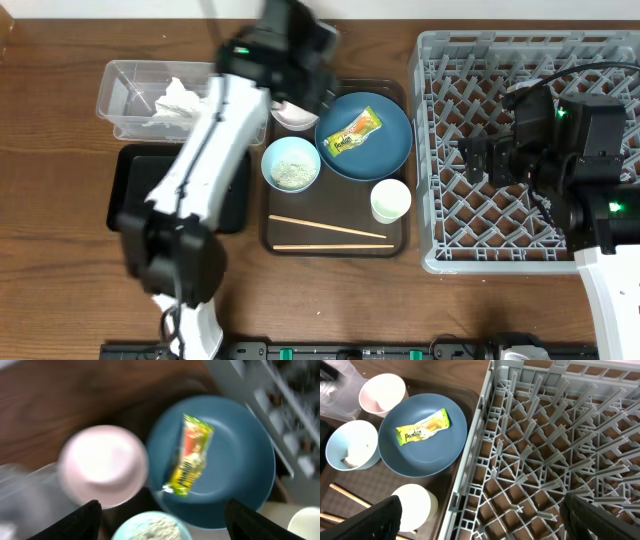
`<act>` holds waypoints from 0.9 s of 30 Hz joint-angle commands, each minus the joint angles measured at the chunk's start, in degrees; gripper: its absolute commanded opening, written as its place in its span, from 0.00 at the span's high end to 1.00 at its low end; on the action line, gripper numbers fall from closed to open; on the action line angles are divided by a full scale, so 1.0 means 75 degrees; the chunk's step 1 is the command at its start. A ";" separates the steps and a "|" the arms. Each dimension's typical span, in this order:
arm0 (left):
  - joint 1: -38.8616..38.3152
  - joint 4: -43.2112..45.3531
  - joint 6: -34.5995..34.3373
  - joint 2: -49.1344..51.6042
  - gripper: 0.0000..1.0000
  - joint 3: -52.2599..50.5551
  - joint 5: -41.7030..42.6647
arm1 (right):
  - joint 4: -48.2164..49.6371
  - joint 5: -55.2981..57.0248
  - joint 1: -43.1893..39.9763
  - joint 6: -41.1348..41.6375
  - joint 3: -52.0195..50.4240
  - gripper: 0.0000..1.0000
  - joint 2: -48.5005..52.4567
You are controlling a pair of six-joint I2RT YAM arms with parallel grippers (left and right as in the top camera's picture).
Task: Sort waste into correct bins and load items into the dishwasher rack
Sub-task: 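Reach the left gripper to the blue plate and grasp the yellow wrapper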
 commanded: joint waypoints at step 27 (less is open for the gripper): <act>-0.1075 0.0901 0.1612 0.2949 0.28 -0.0032 -0.0265 | -0.0055 -0.0067 0.0055 -0.0038 0.0096 0.01 0.0003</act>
